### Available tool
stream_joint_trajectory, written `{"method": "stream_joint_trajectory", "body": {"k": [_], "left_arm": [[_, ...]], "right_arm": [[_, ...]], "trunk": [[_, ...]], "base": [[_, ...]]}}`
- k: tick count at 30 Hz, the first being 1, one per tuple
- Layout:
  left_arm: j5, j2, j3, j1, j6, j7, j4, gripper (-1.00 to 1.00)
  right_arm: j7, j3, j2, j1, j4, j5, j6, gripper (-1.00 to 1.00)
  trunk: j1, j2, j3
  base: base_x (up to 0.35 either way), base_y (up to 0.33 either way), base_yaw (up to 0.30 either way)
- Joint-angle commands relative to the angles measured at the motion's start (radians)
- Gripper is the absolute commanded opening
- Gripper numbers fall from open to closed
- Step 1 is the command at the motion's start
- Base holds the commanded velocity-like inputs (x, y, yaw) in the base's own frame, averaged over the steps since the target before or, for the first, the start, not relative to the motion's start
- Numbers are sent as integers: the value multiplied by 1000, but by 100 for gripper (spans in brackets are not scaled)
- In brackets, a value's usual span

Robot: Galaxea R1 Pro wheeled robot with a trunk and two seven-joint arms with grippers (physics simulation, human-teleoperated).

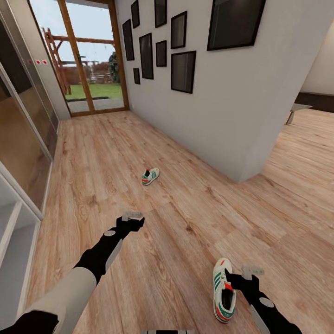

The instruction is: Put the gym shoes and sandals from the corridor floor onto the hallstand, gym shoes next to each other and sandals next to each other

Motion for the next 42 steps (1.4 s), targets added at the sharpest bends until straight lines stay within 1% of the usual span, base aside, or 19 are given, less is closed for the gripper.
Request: {"method": "stream_joint_trajectory", "body": {"k": [1, 2, 5, 12, 15, 20, 28, 33, 42], "left_arm": [[6, 0, -1, 0, 7, -2, -2, 100], [6, -1, -1, 0, 9, -2, -4, 100], [7, -2, -1, -1, 11, -6, -6, 100], [10, -4, -1, -4, 13, -11, -8, 100], [11, -17, -1, -8, 16, -9, -39, 100], [12, -26, -1, -11, 29, -6, -85, 100], [10, -24, -1, -4, 81, -11, -125, 100], [8, -23, -1, 1, 86, -12, -127, 100], [10, -18, 1, 4, 82, -13, -127, 100]], "right_arm": [[6, -1, 0, 0, 5, -11, -7, 100], [6, -1, 1, 0, 11, -12, -11, 100], [4, -3, 1, 0, 18, -13, -15, 100], [2, -6, 0, 0, 20, -14, -16, 100], [1, -6, 0, 0, 21, -14, -16, 100], [1, -6, 0, 0, 22, -15, -16, 100], [1, -7, 0, 0, 22, -15, -16, 100], [1, -9, 0, 0, 21, -15, -16, 100], [1, -8, -3, 0, 18, -15, -16, 100]], "trunk": [[0, 0, -1], [0, 0, -1], [1, -1, -13], [4, -3, -48], [6, -3, -64], [8, -5, -91], [11, -6, -134], [14, -8, -159], [14, -8, -164]], "base": [[0, 0, 0], [0, 0, 0], [0, 0, 0], [0, 0, 0], [0, 0, 0], [0, 0, 0], [0, 0, 35], [0, 0, 180], [0, 0, 92]]}}
